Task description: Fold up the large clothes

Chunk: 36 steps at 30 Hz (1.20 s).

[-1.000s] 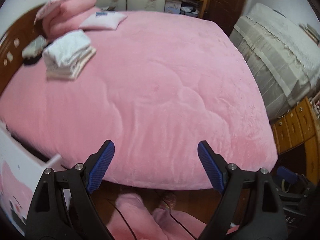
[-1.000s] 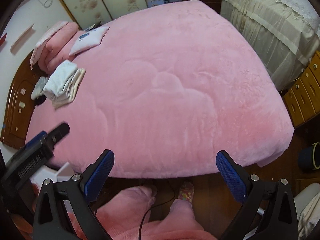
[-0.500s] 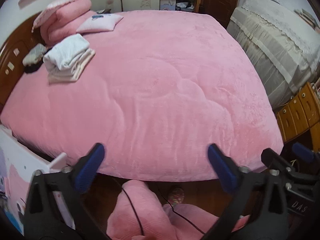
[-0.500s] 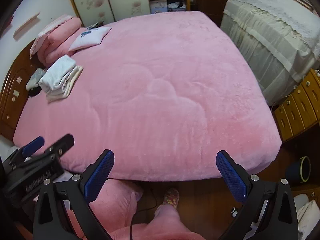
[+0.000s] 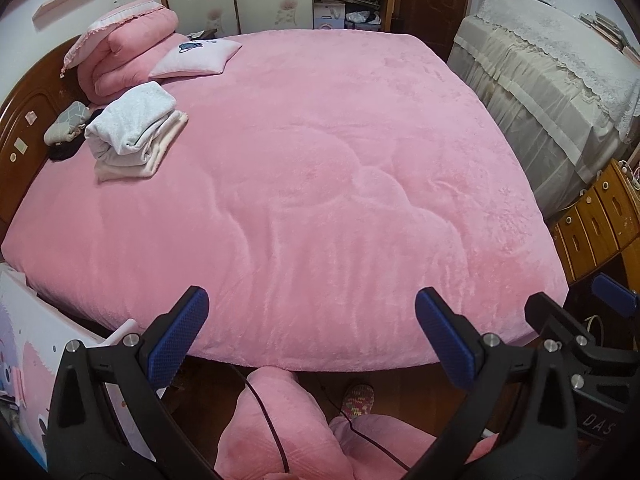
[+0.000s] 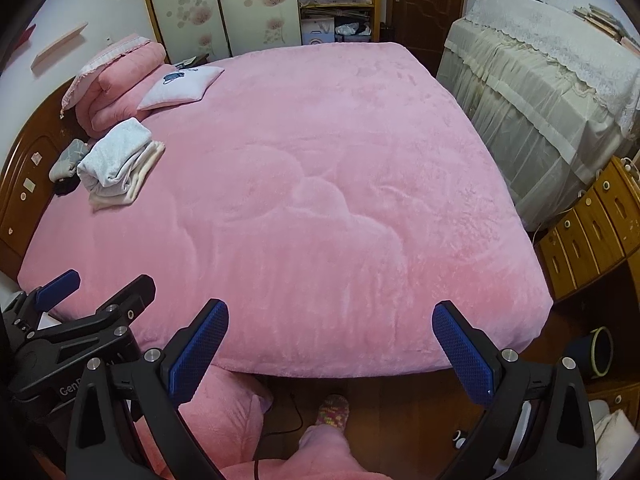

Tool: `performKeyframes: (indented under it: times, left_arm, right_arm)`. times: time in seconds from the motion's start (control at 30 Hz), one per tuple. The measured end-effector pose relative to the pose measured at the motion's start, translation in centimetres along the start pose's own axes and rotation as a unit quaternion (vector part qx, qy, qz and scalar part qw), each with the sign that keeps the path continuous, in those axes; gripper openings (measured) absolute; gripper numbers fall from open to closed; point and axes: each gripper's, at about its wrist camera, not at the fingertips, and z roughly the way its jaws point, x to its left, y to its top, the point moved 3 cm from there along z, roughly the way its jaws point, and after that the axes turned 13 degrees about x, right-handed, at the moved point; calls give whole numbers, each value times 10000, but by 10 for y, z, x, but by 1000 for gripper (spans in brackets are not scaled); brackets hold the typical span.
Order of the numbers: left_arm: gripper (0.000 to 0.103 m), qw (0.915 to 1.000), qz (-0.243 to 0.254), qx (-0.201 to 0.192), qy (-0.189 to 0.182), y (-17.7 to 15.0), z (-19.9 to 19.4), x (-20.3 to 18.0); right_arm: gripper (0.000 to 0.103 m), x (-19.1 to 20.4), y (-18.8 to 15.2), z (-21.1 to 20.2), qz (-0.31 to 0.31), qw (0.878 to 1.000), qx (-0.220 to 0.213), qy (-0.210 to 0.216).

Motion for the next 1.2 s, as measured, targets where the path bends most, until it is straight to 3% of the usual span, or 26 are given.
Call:
performKeyframes:
  times: [1.2]
  left_arm:
    - [102,9998,33,-67,174,11,3,6]
  right_arm:
    - [103,0,6,-9,-9,10000,45,23]
